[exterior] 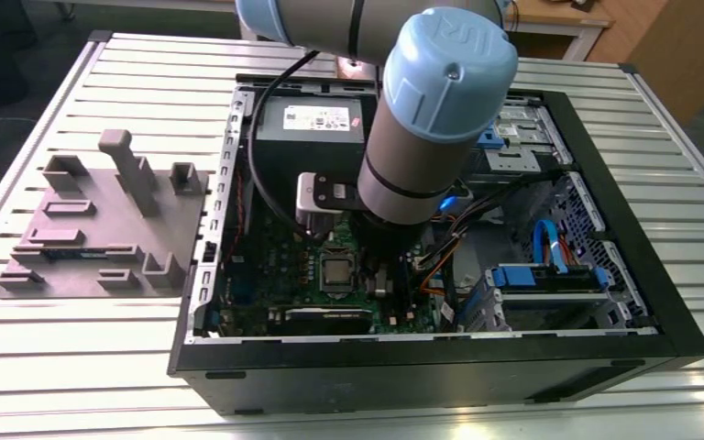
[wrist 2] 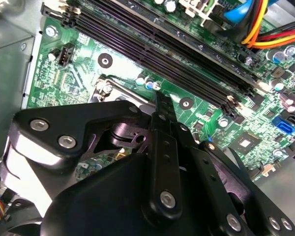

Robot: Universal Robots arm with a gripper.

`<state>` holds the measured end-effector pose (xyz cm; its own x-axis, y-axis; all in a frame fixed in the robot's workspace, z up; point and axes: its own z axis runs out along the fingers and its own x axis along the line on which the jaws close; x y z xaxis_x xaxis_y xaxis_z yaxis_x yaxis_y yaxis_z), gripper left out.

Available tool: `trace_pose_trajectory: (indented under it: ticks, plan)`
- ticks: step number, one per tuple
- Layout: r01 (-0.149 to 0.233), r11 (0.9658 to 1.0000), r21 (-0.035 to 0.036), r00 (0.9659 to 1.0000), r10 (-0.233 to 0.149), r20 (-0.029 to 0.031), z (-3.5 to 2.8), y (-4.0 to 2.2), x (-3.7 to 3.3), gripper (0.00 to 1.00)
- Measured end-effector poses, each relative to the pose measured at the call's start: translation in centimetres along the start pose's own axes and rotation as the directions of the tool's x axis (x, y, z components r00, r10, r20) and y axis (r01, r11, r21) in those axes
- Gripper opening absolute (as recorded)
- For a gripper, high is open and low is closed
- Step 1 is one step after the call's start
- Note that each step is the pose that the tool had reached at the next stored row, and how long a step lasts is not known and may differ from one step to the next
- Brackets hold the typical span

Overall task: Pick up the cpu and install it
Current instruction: 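Install the first cpu locking lever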

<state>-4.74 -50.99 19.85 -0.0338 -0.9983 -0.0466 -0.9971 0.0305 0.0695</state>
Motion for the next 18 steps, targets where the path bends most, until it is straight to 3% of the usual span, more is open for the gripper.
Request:
trace_pose_trajectory:
  ticks: [18]
  plan:
    - [0.010,1.0000,-0.0005,0.9999,-0.010,-0.0016,0.67,-0.01,0.14,0.10]
